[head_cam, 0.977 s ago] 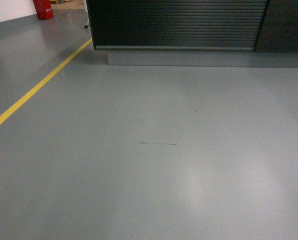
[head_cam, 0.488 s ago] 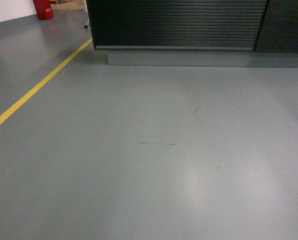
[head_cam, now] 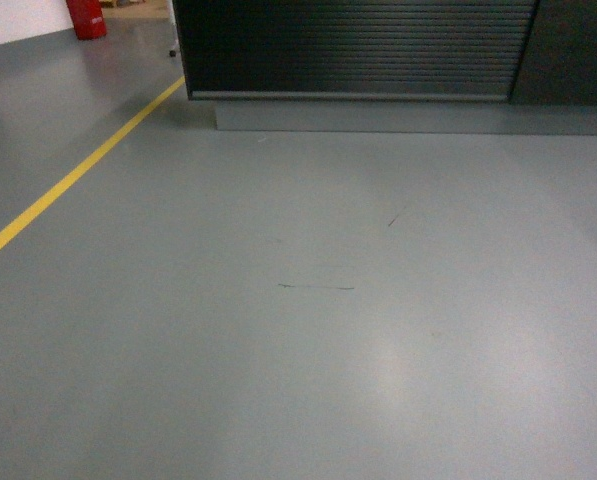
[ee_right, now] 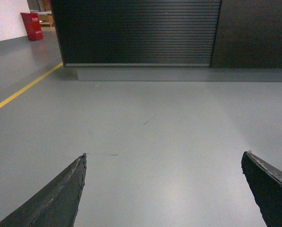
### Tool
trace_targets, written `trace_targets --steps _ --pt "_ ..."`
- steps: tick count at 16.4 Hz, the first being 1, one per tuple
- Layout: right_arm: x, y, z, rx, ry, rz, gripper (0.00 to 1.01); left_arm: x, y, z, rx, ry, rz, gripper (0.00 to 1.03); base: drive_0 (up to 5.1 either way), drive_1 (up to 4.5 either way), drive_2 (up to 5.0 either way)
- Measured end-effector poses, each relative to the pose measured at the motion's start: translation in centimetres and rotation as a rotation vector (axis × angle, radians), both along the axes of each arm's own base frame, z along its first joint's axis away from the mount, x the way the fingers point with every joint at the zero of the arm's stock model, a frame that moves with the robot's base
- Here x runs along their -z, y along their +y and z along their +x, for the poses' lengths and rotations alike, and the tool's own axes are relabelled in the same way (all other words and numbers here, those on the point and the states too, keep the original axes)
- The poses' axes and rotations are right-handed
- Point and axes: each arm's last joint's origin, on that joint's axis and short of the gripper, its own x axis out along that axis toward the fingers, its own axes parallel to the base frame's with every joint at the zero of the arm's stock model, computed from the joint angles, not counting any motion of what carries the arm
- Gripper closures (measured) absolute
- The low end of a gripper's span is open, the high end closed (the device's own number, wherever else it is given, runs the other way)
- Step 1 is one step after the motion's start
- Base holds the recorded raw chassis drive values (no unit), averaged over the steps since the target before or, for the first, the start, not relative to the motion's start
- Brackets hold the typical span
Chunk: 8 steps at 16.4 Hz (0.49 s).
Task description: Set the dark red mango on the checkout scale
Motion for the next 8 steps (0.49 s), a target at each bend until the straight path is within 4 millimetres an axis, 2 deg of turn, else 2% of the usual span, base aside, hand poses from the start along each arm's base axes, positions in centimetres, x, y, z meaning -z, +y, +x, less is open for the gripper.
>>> trace_targets --steps 1,8 --pt "0.00 0.00 0.00 0.000 0.000 0.000 0.03 0.00 0.00 0.00 0.000 0.000 0.000 0.05 0.0 1.04 -1.0" --pt "-0.01 0.00 0.00 0.000 -0.001 0.000 0.03 0.00 0.00 0.00 0.000 0.000 0.000 0.05 0.0 4.25 -4.3"
